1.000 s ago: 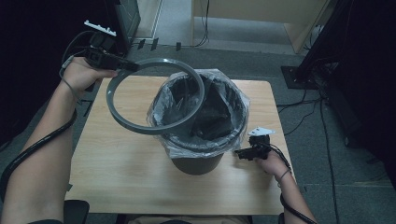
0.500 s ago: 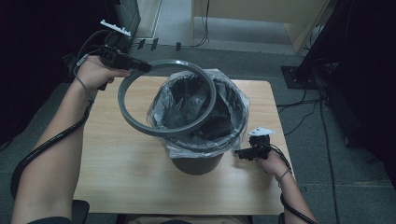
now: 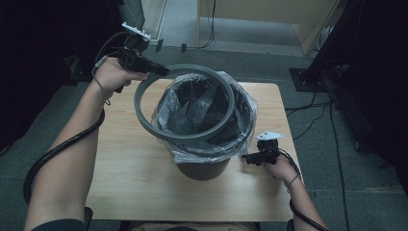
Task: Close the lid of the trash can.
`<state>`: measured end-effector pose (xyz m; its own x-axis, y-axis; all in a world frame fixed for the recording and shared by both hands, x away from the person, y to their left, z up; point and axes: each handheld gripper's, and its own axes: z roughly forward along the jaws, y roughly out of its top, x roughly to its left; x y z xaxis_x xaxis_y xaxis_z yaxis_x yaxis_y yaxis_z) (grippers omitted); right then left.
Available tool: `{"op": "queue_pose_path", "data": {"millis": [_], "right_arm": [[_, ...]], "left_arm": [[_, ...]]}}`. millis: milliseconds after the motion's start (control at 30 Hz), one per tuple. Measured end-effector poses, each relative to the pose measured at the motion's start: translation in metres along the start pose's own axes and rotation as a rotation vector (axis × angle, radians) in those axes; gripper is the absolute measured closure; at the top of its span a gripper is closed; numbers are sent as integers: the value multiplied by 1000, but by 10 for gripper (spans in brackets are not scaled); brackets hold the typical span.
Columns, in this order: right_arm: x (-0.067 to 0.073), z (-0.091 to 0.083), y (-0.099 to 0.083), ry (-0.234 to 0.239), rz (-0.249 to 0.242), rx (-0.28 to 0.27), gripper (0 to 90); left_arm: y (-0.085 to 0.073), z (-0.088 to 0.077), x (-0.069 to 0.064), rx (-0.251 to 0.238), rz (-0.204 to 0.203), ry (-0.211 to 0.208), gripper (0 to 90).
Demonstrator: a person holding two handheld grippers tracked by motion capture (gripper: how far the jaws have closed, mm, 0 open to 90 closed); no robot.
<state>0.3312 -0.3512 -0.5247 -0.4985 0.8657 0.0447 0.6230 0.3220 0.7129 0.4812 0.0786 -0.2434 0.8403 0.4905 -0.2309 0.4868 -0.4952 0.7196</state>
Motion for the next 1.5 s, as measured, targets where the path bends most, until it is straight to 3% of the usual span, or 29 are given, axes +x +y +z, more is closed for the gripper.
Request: {"op": "queue_pose_path", "data": {"millis": [633, 967, 1500], "right_arm": [[0, 0, 0, -5, -8, 0, 0], [0, 0, 0, -8, -12, 3, 0], [0, 1, 1, -9, -13, 4, 0]], "left_arm": [[17, 28, -24, 18, 88, -64, 790], [22, 40, -27, 2, 95, -76, 789], [24, 45, -30, -21, 109, -62, 773]]}}
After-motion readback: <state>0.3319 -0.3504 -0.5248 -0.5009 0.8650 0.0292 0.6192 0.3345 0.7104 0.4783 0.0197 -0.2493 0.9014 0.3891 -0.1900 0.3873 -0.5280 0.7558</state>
